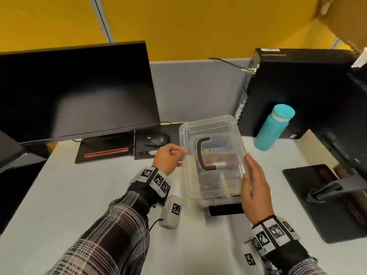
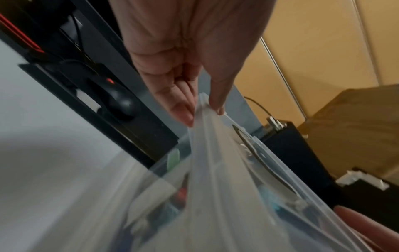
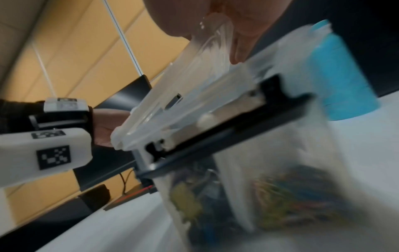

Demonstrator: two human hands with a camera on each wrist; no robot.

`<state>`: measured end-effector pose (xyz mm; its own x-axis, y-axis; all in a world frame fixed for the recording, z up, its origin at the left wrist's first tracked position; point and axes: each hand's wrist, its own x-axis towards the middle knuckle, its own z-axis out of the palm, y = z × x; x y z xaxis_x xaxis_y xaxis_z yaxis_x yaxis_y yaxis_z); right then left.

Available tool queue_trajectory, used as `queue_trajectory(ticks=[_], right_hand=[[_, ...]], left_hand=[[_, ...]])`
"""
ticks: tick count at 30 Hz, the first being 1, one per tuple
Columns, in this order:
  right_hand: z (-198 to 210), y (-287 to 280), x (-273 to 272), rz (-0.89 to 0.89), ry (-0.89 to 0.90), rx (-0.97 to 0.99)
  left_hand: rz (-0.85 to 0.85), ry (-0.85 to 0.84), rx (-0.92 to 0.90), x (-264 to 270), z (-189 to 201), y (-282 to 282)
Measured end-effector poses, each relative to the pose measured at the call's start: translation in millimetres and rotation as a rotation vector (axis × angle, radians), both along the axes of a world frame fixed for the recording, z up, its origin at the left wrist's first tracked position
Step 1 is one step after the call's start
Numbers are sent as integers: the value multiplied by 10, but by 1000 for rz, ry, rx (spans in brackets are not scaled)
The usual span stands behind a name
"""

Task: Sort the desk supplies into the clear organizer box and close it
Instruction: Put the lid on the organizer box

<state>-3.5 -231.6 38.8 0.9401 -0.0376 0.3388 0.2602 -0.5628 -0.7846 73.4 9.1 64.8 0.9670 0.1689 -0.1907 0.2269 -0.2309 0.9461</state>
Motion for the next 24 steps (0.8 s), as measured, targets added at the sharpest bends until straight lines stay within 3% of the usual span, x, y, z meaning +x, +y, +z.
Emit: queue_trajectory(ticks=[8, 13, 16, 24], right_hand=[[-240, -320, 19, -7, 234, -77], [-203, -445, 112, 63, 247, -12], [-208, -607, 177, 114, 243, -39], [-189, -720, 95, 222, 275, -38]], left_hand=[[30, -46, 311, 156, -234, -302], [-210, -132, 542, 397, -151, -300], [-295, -134, 576, 492, -108, -338], [-148, -125, 801, 281, -52, -207]])
